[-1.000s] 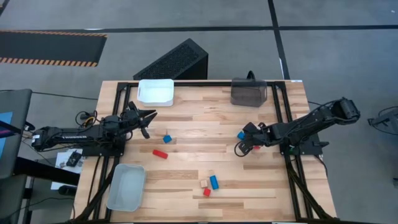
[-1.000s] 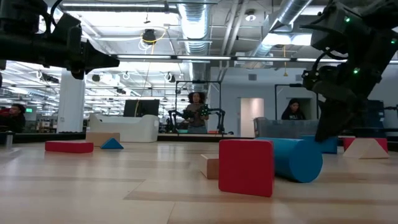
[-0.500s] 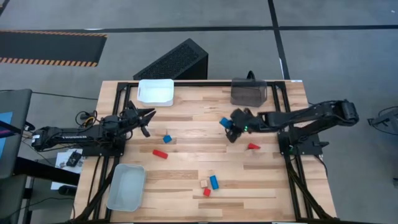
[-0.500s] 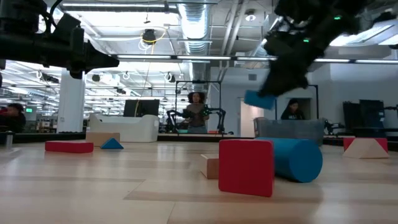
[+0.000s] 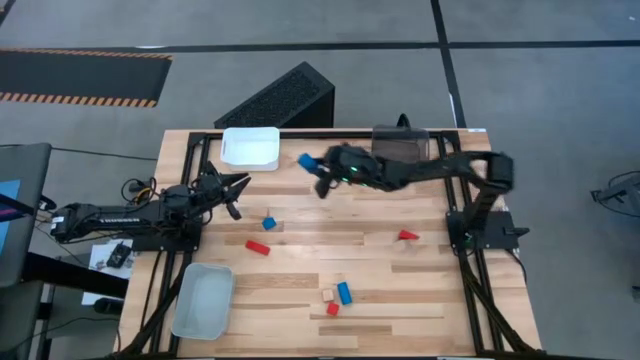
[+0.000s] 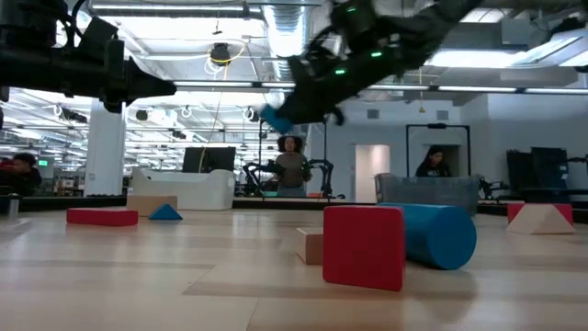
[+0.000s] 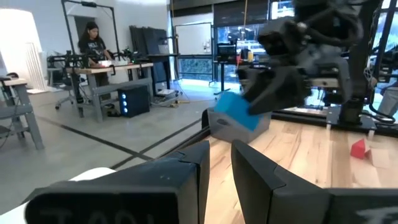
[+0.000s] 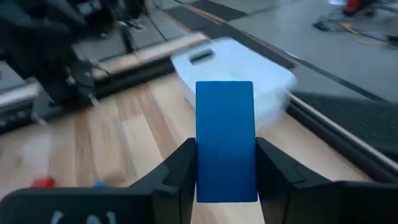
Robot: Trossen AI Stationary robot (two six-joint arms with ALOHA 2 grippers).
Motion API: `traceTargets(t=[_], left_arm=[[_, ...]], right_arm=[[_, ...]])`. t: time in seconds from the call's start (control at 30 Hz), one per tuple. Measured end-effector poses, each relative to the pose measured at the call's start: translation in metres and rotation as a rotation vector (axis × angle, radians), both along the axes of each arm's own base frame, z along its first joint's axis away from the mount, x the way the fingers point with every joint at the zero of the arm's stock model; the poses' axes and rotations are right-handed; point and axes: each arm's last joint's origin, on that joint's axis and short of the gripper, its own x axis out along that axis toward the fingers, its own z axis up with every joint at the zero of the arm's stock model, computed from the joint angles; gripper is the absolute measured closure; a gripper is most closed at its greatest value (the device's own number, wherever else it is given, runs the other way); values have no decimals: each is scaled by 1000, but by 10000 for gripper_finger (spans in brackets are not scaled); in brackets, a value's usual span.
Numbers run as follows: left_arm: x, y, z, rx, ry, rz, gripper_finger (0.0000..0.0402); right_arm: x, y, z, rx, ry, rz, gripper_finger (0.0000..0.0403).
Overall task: Sort & place blocks by color
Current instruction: Put the top right blue block into the white bin
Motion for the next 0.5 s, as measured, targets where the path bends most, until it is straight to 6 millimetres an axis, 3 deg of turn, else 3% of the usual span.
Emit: traceTargets(t=[0.23,0.5], left_arm=[[0,0,0,7,6,2,346],[0,0,0,39,28,14,346]], right_arm=[[63,-28,-5,-8,14,45,266],[111,-46,-5,-10,46,40,266]])
